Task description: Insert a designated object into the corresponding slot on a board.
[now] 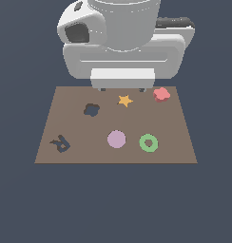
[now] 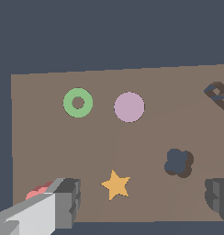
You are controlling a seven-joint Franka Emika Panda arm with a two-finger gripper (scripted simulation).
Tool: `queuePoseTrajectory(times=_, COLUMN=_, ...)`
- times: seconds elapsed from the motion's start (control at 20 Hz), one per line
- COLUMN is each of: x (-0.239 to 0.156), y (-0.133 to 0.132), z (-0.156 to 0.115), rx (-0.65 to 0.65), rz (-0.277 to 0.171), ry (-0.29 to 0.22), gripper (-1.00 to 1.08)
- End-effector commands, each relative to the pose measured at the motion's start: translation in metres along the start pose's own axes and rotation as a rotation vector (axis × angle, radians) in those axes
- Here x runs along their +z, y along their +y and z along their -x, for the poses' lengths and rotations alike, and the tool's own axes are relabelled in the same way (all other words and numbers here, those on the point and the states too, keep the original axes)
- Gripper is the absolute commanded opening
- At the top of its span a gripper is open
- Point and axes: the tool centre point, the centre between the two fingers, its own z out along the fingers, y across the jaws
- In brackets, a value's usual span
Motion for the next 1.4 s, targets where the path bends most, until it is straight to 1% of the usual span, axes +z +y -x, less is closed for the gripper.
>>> queuePoseTrajectory(times=0.0, x=0.000, y=0.000, z=0.000, rx=0.000, rz=0.000, ry=0.000, gripper=1.00)
queuePoseTrajectory(times=0.2, x=0.004, y=-0.005, z=0.003, rx=-0.012, rz=0.001, ry=-0.001, gripper=1.00)
queuePoseTrajectory(times=0.4, x=0.017, y=-0.021, z=0.011, rx=-0.046, rz=0.003, ry=-0.003, gripper=1.00)
queuePoseTrajectory(times=0.65, x=0.045, y=-0.055, z=0.031, rx=-0.121, rz=0.007, ry=-0.009, gripper=1.00)
queuePoseTrajectory(times=1.0, x=0.098, y=-0.113, z=0.075, rx=-0.259, rz=0.016, ry=-0.020, gripper=1.00)
queuePoseTrajectory(times=1.15, x=0.115, y=-0.130, z=0.090, rx=-0.303, rz=0.019, ry=-0.023, gripper=1.00)
queuePoseTrajectory(times=1.35, x=0.130, y=-0.144, z=0.104, rx=-0.341, rz=0.023, ry=-0.026, gripper=1.00)
